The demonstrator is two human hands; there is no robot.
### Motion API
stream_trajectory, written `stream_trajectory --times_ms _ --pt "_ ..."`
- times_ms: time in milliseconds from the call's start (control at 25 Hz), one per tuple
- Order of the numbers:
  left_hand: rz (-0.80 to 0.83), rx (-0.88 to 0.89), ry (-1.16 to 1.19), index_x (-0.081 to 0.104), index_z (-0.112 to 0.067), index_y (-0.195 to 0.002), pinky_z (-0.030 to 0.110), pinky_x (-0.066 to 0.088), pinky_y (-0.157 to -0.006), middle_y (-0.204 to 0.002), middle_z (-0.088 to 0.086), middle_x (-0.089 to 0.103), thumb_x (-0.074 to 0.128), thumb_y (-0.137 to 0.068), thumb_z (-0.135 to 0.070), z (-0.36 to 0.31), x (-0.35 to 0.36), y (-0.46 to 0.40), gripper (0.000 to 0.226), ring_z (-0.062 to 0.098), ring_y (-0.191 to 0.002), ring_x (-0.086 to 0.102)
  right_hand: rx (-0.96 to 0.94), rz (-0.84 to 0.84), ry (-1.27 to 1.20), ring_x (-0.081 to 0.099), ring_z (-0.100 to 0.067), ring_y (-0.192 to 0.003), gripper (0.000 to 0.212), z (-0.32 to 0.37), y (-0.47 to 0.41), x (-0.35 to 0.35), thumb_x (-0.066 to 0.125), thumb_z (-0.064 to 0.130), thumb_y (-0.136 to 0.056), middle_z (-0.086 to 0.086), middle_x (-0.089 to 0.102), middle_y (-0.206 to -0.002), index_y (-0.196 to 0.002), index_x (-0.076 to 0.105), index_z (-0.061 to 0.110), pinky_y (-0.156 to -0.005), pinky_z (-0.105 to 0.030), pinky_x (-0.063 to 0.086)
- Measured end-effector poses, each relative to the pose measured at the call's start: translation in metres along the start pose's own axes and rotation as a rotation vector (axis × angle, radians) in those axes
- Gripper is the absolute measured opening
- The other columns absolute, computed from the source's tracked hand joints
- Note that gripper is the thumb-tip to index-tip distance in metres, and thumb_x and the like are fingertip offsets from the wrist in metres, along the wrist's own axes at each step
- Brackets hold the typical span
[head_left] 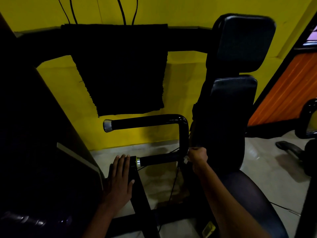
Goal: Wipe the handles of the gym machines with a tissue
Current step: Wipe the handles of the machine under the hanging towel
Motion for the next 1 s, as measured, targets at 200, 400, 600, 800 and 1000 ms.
stream_trajectory --times_ms 200,400,600,800,1000 --pt "-0.008 -0.009 0.007 0.015 -0.008 -0.152 0.044 0.013 -0.114 -0.156 0.013 0.022 0.037 -0.083 -0.041 -0.001 0.000 0.000 0.079 0.032 -0.145 0.016 -0.263 -0.057 0.031 0.065 -0.024 -0.088 0.018 0.089 -0.008 -0.018 0.060 0.008 -0.088 -0.015 0.069 -0.100 -0.102 0.070 0.004 -0.071 -0.033 0.056" --pt "0.001 -0.004 0.002 0.014 -0.009 -0.152 0.046 0.018 -0.112 -0.155 0.013 0.025 0.037 -0.082 -0.042 -0.001 -0.001 -0.001 0.080 0.034 -0.143 0.020 -0.504 -0.086 0.064 0.065 -0.016 -0.087 0.023 0.145 0.012 -0.023 0.055 0.000 -0.087 -0.009 0.070 -0.097 -0.098 0.073 0.008 -0.074 -0.022 0.050" --pt "0.003 0.000 0.004 0.018 -0.007 -0.151 0.045 0.015 -0.113 -0.155 0.013 0.023 0.038 -0.084 -0.043 0.002 0.002 0.000 0.079 0.033 -0.143 0.019 -1.489 -0.286 0.442 0.052 -0.023 -0.088 0.028 0.169 0.096 0.002 0.065 -0.006 -0.080 -0.017 0.061 -0.098 -0.108 0.064 -0.003 -0.066 -0.031 0.048" --pt "0.002 -0.015 0.019 0.017 -0.009 -0.151 0.044 0.013 -0.114 -0.156 0.011 0.022 0.038 -0.084 -0.042 0.002 0.005 0.000 0.079 0.031 -0.145 0.015 -1.946 -0.377 0.961 0.058 -0.035 -0.090 0.024 0.141 0.111 0.025 0.061 -0.001 -0.088 -0.021 0.050 -0.113 -0.109 0.059 -0.012 -0.086 -0.038 0.053" --pt "-0.017 -0.006 0.021 0.019 -0.007 -0.151 0.042 0.013 -0.114 -0.156 0.012 0.024 0.038 -0.083 -0.041 0.000 0.003 0.000 0.078 0.032 -0.144 0.017 -1.973 -0.220 1.121 0.047 -0.029 -0.093 0.024 0.123 0.105 0.030 0.068 0.007 -0.081 -0.019 0.060 -0.107 -0.099 0.065 -0.008 -0.072 -0.032 0.053"
Point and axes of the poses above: each hand's wrist, its own y-axis away from the middle knuckle, its own x-axis out of the palm, z = x × y, the point moved 8 cm from there along -y, towards the middle knuckle
